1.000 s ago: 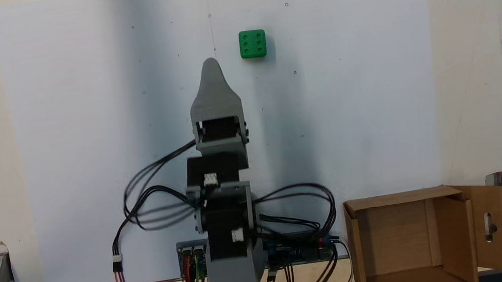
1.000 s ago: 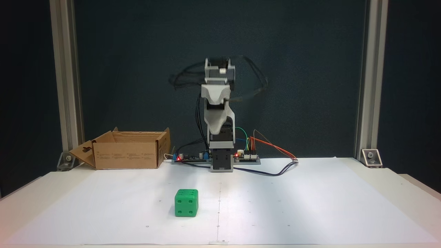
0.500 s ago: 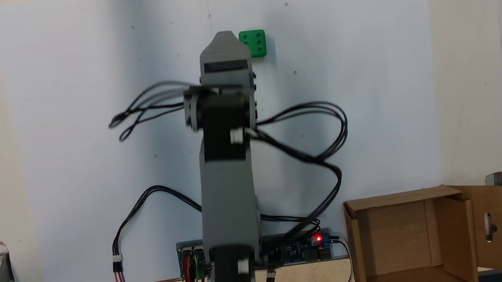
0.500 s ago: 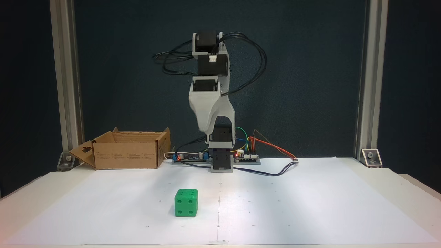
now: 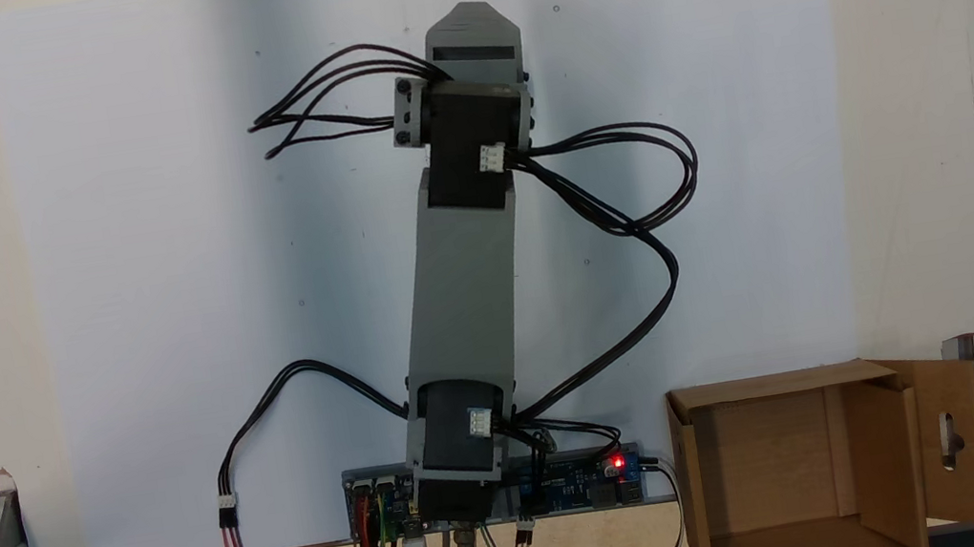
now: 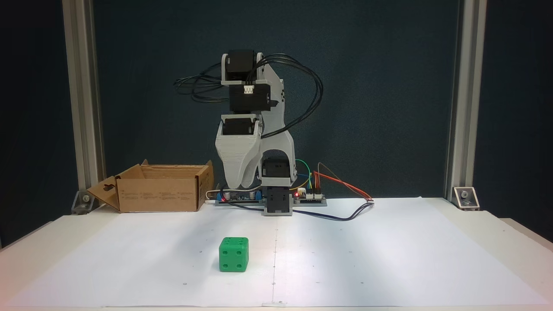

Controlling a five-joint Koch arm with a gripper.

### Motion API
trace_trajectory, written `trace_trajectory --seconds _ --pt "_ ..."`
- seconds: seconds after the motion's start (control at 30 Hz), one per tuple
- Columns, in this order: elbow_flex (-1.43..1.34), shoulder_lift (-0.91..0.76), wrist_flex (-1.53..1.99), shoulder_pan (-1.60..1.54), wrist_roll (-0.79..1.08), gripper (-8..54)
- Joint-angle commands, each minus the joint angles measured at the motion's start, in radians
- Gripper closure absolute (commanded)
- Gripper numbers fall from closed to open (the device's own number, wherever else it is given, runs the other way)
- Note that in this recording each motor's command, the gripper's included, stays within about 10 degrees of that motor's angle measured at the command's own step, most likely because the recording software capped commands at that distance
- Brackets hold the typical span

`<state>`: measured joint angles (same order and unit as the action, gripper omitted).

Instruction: Grasp a green dice and put it in the bin.

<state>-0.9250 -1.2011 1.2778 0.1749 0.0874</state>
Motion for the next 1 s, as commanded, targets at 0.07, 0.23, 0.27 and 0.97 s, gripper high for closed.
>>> trace_trajectory --seconds 0.07,0.23,0.27,0.97 --pt "0.063 0.005 0.063 0.014 0.021 1.4" --pt "0.063 0.043 0.054 0.031 0.034 1.4" --pt "0.063 0.046 0.054 0.034 0.038 1.4" --pt "0.037 0.101 0.035 0.064 0.058 1.4"
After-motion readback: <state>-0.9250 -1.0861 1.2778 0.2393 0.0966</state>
